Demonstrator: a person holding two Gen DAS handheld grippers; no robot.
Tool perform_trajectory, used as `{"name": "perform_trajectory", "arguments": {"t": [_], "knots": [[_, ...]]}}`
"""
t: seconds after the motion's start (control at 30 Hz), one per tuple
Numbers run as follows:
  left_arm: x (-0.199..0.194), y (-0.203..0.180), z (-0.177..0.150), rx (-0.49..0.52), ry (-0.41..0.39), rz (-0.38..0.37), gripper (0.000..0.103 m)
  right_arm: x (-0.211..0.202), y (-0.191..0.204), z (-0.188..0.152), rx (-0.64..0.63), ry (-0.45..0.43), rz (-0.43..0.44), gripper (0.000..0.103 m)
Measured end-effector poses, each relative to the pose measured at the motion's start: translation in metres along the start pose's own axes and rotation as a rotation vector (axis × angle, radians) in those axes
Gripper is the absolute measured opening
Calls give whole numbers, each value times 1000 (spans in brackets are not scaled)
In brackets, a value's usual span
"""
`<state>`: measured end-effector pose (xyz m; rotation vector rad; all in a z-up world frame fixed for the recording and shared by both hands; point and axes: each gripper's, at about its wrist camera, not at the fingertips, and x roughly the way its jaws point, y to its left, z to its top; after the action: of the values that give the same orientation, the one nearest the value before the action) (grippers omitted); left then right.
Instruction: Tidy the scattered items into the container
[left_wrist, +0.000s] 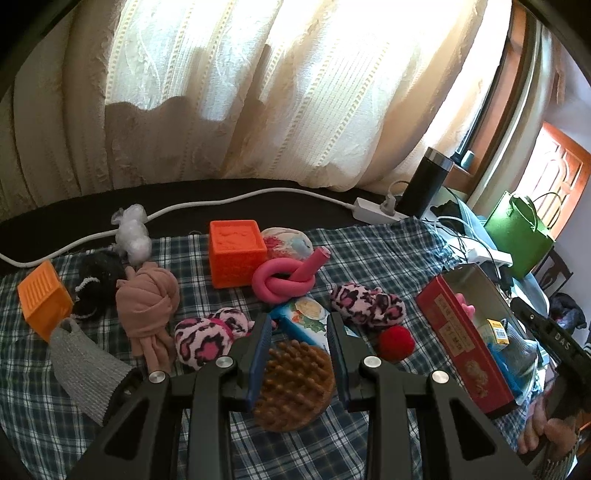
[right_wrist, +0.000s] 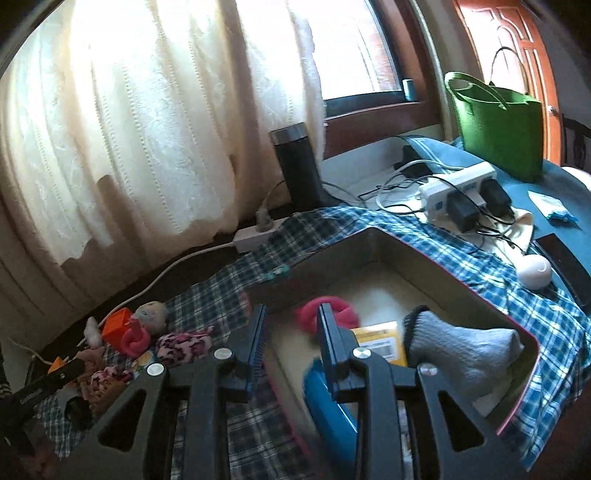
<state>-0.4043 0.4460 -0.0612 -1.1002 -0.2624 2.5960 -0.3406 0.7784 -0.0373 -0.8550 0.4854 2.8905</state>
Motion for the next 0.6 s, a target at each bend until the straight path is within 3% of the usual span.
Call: {"name": "perform_trajectory", "arguments": {"t": [0.17, 0.3, 0.33, 0.37, 0.43, 0.6], "knots": [[-1, 4, 1, -13, 1, 4, 33, -1, 24, -7, -57, 12, 61, 31], [-2, 6, 2, -20, 8, 6, 33, 7, 43, -16, -99, 51, 106, 44], [-3, 8, 2, -23, 10, 8, 35, 8, 45, -18, -106, 57, 113, 47], [-5, 10, 2, -29, 7, 13, 52, 10, 49, -21, -117, 63, 123, 50], [-11, 16, 2, -45, -10, 30, 70, 13, 56, -25, -133, 71, 137, 53], [-28, 39, -1, -64, -32, 96, 71, 19, 65, -32, -148, 96, 169, 53]]}}
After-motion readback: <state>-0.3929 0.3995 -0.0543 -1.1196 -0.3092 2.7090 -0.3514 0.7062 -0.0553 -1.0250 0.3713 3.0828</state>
